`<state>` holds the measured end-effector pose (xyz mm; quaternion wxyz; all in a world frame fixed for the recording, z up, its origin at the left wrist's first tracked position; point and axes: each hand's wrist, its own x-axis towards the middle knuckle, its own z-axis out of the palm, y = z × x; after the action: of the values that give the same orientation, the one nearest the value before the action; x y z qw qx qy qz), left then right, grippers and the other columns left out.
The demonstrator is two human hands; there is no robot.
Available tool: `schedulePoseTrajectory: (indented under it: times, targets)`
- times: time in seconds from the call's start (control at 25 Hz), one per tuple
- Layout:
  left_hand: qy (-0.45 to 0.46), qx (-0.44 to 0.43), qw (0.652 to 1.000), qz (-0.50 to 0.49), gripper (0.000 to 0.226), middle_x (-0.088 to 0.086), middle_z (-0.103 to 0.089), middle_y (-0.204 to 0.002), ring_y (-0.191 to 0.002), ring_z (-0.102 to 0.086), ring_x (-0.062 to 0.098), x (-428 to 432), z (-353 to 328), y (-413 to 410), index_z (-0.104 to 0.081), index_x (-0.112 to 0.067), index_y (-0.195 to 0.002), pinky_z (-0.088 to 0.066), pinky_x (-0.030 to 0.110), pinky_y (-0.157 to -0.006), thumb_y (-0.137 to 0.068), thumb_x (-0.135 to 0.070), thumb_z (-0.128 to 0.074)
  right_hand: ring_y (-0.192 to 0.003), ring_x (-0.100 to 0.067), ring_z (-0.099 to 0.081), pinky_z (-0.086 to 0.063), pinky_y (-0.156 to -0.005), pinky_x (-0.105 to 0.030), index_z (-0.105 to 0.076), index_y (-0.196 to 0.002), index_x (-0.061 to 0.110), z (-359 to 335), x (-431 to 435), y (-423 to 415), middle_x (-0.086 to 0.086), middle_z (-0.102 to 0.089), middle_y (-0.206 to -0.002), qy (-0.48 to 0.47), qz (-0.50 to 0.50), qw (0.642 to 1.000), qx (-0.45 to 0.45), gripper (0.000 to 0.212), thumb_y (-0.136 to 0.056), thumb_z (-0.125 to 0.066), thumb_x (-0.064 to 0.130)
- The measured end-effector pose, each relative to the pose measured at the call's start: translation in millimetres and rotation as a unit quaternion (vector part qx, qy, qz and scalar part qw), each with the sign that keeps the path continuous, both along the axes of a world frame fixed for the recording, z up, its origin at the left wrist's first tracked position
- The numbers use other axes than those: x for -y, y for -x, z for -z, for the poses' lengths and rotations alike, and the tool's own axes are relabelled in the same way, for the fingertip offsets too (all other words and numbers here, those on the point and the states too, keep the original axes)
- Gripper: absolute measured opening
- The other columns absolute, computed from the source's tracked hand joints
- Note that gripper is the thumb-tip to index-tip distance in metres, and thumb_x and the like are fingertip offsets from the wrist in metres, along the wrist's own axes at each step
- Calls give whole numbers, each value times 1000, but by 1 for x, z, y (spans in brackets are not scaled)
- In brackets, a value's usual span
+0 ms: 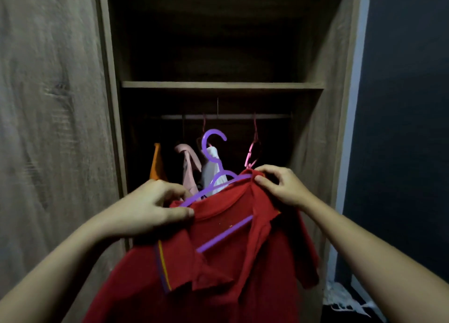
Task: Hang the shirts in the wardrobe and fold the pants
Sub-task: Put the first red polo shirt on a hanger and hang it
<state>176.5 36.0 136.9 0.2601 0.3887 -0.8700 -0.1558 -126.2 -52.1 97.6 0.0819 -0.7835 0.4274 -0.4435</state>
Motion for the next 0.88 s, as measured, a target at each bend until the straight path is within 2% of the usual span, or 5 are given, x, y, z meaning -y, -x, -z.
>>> schedulePoseTrajectory:
  times: [0.2, 0.36, 0.52, 0.72, 0.88]
  targets:
    - [14, -111, 981, -157, 33, 9, -59, -57, -51, -48, 12, 6, 11, 40, -67, -8, -72, -38, 30, -52, -63, -37, -56, -125, -22, -50, -36, -106, -29, -47, -133, 11, -25, 51, -16, -11, -52, -135, -18, 83, 996, 0, 53, -83, -63, 11]
    - [33, -109, 970, -215, 22, 9, -59, -61, -62, -53, 21, 34, 32, 81, -63, -3, -68, -37, 32, -58, -77, -23, -62, -124, -33, -47, -36, -102, -32, -44, -132, 4, -33, 98, -22, -20, -50, -134, -68, 236, 964, 101, 47, -88, -54, 17]
    - [12, -172, 944, -282, 21, 17, -66, -72, -77, -61, 28, 84, 48, 110, -63, -1, -71, -44, 33, -64, -76, -21, -59, -123, -35, -47, -40, -96, -31, -38, -135, 2, -32, 147, -28, -22, -44, -136, -86, 256, 955, 125, 56, -87, -57, 25]
    - [8, -238, 924, -298, 20, 3, -61, -59, -66, -59, 21, 144, 45, 138, -62, -6, -63, -39, 24, -55, -77, -20, -61, -133, -36, -35, -31, -110, -39, -11, -146, 8, -25, 204, -27, -20, -27, -148, -113, 262, 957, 51, 93, -76, -70, 23]
    - [-39, -332, 892, -304, 22, 3, -55, -53, -62, -53, 26, 201, 19, 165, -57, -8, -55, -38, 30, -59, -75, -17, -59, -127, -35, -44, -39, -102, -37, -12, -146, 7, -12, 222, 2, -19, -37, -143, -128, 268, 955, -1, 81, -82, -60, 6]
